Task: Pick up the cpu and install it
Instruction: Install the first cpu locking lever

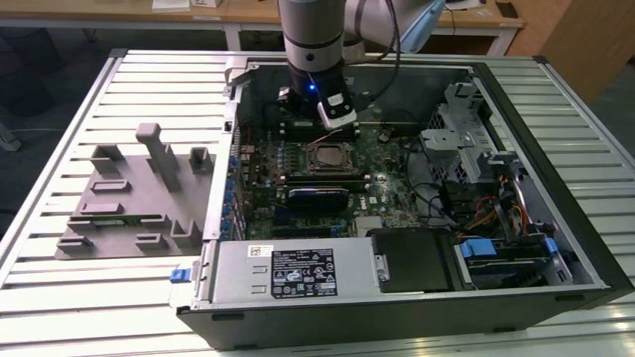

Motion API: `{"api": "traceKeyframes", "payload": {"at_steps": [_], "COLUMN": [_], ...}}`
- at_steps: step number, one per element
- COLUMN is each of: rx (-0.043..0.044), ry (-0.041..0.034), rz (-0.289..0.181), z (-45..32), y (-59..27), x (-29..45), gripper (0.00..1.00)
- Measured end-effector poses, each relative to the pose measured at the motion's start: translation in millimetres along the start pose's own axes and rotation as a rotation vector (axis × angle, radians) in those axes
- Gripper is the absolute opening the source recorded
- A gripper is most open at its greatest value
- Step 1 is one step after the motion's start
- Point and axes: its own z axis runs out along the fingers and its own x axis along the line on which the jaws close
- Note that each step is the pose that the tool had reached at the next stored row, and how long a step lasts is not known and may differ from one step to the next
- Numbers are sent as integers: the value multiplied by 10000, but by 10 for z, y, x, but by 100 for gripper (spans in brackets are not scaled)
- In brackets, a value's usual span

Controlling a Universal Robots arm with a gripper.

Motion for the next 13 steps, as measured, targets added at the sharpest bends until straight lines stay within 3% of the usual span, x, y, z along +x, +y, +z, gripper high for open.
{"api": "traceKeyframes", "payload": {"at_steps": [13], "rx": [208], "ry": [-116], "rz": [306], "z": [61], "y": [3], "x": [-81], "gripper": [11]}}
